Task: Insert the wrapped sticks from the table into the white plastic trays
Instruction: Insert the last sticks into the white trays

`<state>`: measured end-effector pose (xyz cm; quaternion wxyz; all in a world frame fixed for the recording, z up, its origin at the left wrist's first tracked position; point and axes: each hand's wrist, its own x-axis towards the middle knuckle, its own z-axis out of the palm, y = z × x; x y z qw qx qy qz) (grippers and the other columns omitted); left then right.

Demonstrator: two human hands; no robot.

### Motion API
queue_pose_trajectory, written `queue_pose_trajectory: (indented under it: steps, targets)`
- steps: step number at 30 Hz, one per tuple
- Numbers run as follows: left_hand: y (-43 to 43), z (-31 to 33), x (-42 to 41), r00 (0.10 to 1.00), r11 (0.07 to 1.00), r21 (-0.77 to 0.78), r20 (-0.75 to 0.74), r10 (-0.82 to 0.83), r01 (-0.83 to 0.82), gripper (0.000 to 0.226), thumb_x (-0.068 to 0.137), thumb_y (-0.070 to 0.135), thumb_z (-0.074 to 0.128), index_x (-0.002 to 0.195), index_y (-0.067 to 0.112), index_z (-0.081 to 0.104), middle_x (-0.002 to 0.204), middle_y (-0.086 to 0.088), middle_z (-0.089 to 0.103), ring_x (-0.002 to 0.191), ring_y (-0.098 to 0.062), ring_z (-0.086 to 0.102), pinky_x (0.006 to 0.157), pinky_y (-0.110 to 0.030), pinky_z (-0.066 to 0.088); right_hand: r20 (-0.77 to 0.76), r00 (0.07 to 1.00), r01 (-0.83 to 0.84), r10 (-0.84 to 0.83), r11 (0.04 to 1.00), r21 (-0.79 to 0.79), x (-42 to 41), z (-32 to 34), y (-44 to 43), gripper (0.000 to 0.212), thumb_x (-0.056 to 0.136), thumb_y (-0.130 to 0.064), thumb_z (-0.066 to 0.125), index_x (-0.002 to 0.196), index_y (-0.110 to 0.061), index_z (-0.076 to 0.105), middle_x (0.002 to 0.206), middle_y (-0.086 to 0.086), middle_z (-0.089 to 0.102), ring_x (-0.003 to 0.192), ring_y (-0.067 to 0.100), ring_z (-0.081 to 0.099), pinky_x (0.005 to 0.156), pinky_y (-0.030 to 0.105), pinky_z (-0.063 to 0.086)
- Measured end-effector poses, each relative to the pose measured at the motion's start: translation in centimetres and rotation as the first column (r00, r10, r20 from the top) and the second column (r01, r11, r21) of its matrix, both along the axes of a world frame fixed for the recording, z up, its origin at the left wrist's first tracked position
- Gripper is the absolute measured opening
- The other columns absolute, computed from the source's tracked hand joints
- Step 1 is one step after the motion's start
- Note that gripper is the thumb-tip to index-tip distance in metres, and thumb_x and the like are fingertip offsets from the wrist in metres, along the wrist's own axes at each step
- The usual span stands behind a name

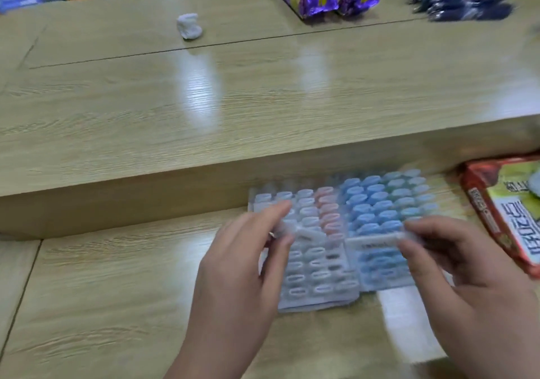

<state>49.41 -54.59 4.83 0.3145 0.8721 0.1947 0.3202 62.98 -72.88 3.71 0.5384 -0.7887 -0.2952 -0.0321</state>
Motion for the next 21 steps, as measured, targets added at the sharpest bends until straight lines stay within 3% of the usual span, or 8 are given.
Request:
queue_pose_trajectory:
  steps: [4, 7, 10, 16, 21]
  targets:
    - [-1.6, -0.5, 2.3, 1.000, 0.998, 0.058, -0.025, -0.008, 0.010, 0.017, 0.090, 0.027, 0.066, 0.105, 0.028, 0.058, 0.092, 0.019, 0.059, 0.080, -0.001, 0.057, 0.070, -0.022, 0.047, 0.162, 0.986, -0.030, 0.044, 0.995, -0.092, 1.3, -0.1, -0.4, 0.018, 0.089, -0.030, 0.063, 0.105, -0.040, 0.063, 0.105, -0.024, 0.062, 0.091, 0.002, 0.064, 0.083, 0.011, 0.047]
    - [-2.0, -1.3, 2.8, 0.996, 0.991, 0.126, -0.081, -0.043, 0.053, 0.004, 0.092, 0.026, 0.065, 0.094, 0.022, 0.064, 0.087, 0.018, 0.061, 0.080, -0.005, 0.057, 0.070, -0.022, 0.046, 0.169, 0.980, -0.082, 0.103, 0.988, -0.129, 1.7, -0.8, -0.5, 0.014, 0.089, -0.028, 0.063, 0.101, -0.027, 0.070, 0.105, -0.022, 0.063, 0.094, -0.003, 0.062, 0.083, 0.008, 0.044]
    - [-2.2, -2.1, 3.0, 0.992, 0.986, 0.138, -0.094, -0.080, 0.092, 0.008, 0.092, 0.025, 0.063, 0.091, 0.019, 0.068, 0.092, 0.014, 0.066, 0.084, -0.009, 0.061, 0.073, -0.025, 0.048, 0.209, 0.967, -0.114, 0.146, 0.981, -0.159, 1.4, -1.6, -0.4, 0.015, 0.088, -0.025, 0.065, 0.097, -0.018, 0.075, 0.100, -0.015, 0.067, 0.097, -0.003, 0.062, 0.084, 0.012, 0.047]
    - [-2.7, -3.8, 3.4, 0.985, 0.975, 0.159, -0.091, -0.144, 0.157, 0.008, 0.090, 0.016, 0.068, 0.093, 0.023, 0.064, 0.096, 0.016, 0.066, 0.080, -0.017, 0.061, 0.069, -0.036, 0.050, 0.267, 0.940, -0.144, 0.211, 0.957, -0.251, 1.4, -2.9, -0.7, 0.015, 0.089, -0.027, 0.064, 0.095, -0.019, 0.077, 0.094, -0.014, 0.069, 0.091, 0.009, 0.062, 0.086, 0.018, 0.046]
    - [-2.5, -4.7, 3.6, 0.986, 0.970, 0.183, -0.064, -0.152, 0.162, 0.020, 0.086, 0.010, 0.073, 0.096, 0.024, 0.062, 0.099, 0.016, 0.067, 0.077, -0.018, 0.059, 0.065, -0.037, 0.050, 0.278, 0.935, -0.132, 0.218, 0.945, -0.298, 1.4, -3.9, -0.8, 0.019, 0.089, -0.033, 0.063, 0.094, -0.023, 0.078, 0.092, -0.021, 0.067, 0.086, 0.017, 0.058, 0.072, 0.038, 0.052]
